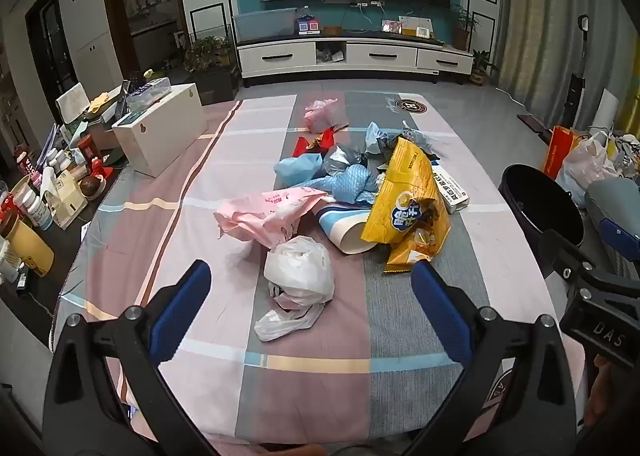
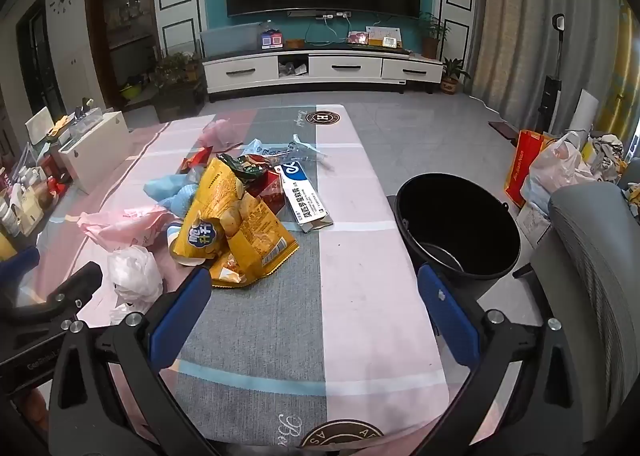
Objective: Collect trash
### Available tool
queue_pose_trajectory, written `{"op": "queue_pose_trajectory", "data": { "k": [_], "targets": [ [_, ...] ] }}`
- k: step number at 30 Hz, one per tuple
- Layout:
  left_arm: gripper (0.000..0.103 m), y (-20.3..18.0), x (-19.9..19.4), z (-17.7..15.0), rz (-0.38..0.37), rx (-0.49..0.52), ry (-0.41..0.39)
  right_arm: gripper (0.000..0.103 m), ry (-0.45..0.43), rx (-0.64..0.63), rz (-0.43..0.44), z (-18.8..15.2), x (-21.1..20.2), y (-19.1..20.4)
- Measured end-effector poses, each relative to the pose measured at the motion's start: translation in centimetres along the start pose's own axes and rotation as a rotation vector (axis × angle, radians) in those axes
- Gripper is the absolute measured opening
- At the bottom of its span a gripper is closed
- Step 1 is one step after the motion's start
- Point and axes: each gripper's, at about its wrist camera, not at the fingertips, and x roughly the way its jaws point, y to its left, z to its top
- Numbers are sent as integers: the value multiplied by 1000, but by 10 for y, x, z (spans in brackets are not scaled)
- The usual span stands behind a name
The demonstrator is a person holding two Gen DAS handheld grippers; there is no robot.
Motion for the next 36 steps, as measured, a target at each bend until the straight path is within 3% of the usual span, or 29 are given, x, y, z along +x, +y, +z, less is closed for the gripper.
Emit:
{"op": "queue_pose_trajectory", "data": {
  "k": [36],
  "targets": [
    [100,3,0,-5,0,-3,10,101,6,-1,9,-2,0,11]
  ]
}}
